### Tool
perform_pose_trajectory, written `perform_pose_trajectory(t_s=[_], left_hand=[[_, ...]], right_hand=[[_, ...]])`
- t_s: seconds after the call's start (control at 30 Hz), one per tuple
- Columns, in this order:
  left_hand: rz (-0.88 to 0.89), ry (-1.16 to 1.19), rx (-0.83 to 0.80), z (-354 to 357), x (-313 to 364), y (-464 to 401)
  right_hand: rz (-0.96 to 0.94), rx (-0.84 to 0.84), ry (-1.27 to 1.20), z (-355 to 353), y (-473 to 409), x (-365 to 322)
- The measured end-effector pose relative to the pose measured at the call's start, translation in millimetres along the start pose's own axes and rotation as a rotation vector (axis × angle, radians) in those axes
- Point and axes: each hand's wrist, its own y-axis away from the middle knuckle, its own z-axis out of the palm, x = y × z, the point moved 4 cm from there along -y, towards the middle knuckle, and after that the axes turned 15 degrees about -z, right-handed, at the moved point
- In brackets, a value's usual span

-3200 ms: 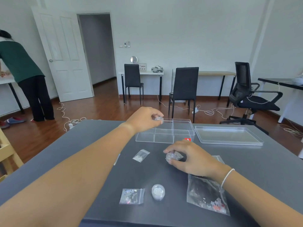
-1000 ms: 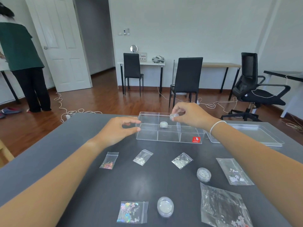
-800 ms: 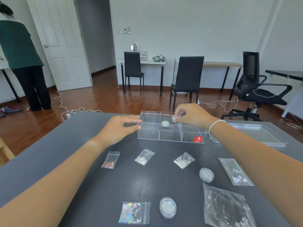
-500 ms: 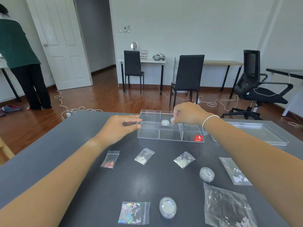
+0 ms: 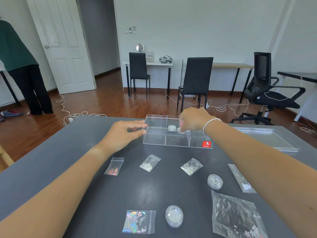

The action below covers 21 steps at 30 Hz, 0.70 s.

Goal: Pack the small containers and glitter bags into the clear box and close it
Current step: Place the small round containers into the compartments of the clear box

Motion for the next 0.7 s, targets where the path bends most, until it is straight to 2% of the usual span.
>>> perform_pose_trajectory(t_s=[0.5,0.6,0.7], left_hand=[[-0.008,0.0,0.011,0.5,-0.9,1.0],[-0.016,0.001,0.018,0.6,1.2,2.6],[-0.026,-0.006,0.025,0.0,3.6,4.1]], right_hand=[[-0.009,0.003,0.104,-0.9,2.3,-4.0],[-0.039,0.068,0.174,-5.2,7.5,-6.8],[-0.055,0.156,0.113,-9.7,15.8,-6.3]])
